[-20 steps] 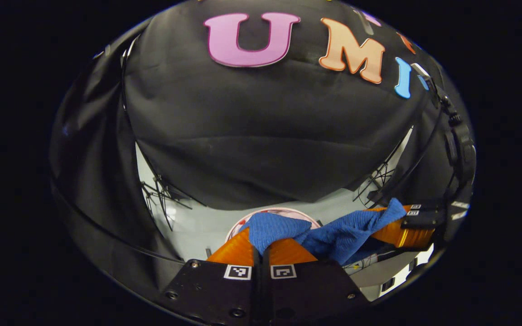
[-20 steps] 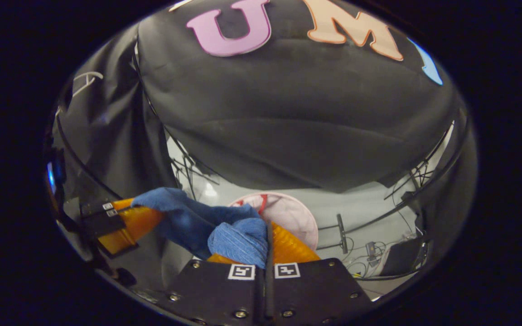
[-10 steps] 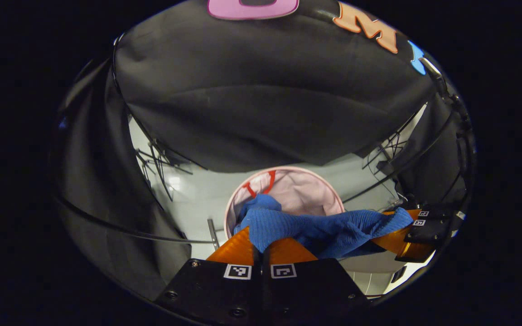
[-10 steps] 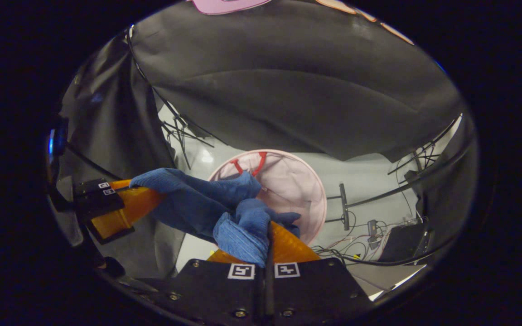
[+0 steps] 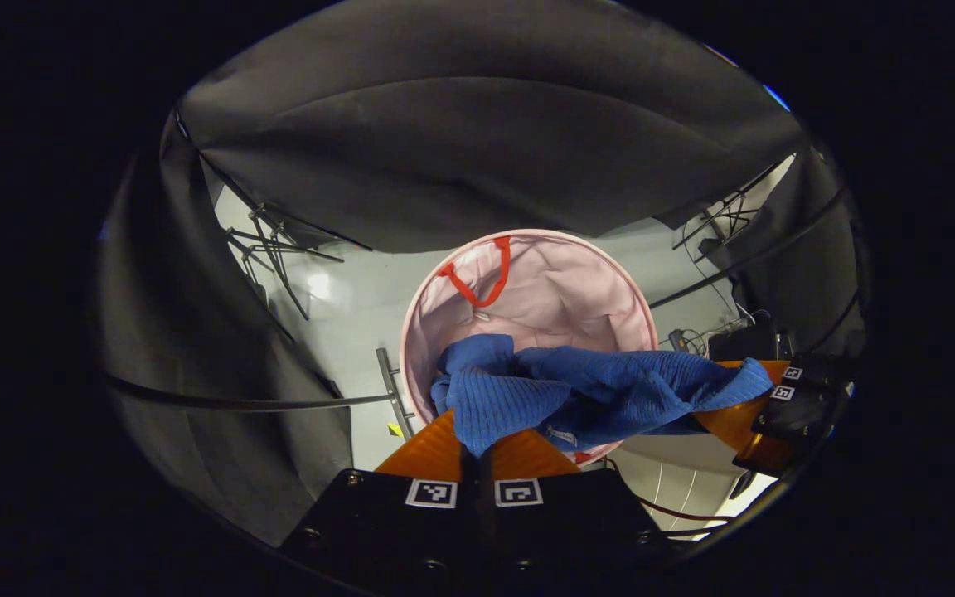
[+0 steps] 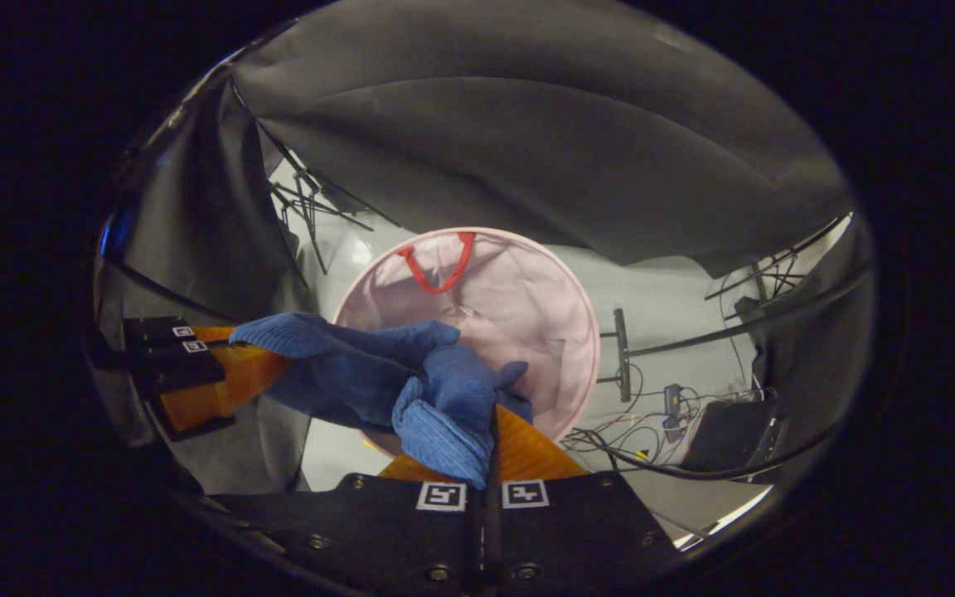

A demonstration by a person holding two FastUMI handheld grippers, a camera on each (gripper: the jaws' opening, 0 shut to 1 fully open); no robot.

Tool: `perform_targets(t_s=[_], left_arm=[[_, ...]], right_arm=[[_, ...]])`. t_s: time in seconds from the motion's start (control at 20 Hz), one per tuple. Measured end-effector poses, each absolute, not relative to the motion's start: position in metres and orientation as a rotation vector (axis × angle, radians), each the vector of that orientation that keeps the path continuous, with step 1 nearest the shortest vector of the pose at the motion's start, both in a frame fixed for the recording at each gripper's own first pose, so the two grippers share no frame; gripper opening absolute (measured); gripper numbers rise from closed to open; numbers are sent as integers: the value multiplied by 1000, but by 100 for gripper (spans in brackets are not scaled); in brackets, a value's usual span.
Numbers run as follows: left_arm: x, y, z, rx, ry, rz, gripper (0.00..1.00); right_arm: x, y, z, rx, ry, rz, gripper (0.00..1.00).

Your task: Grasp the clothes on the hanger with both hands and then place them into the laundry hamper below.

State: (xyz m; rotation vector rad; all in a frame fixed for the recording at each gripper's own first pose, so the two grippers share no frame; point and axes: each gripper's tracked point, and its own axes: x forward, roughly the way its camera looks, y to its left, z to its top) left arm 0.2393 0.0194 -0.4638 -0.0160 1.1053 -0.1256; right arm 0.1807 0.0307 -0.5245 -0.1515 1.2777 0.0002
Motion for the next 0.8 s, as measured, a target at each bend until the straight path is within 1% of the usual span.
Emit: perform_targets(t_s=[0.05, 0.15, 0.25, 0.3, 0.4, 0.45, 0.5, 0.6, 0.65, 0.75, 0.8], left_arm=[[239, 20, -464, -19, 1101, -119, 4], [240, 21, -453, -18, 1085, -114, 9], [240, 24, -443, 25, 1041, -120, 27], [242, 25, -438, 40, 1021, -119, 45], [238, 20, -425, 34, 990, -124, 53], [236, 15, -417, 26, 968, -122, 57], [236, 14, -410, 23, 943, -119, 74], [230, 15, -397, 25, 895, -107, 94], [226, 17, -389, 28, 873, -95, 99], [210, 17, -378, 31, 852, -75, 100], [202, 15, -372, 20, 840, -69, 100]], right_arm=[[181, 32, -521, -145, 1271, 2, 3], [186, 35, -523, -123, 1253, 9, 5], [192, 34, -515, -107, 1213, 3, 7], [195, 32, -511, -103, 1191, -3, 8], [198, 26, -496, -104, 1154, -10, 16], [196, 28, -481, -115, 1134, -13, 28], [195, 32, -466, -116, 1117, -10, 40], [187, 38, -447, -125, 1089, -10, 64], [184, 38, -443, -123, 1074, -6, 76], [172, 34, -426, -118, 1036, -16, 100], [166, 31, -418, -116, 1018, -27, 100]])
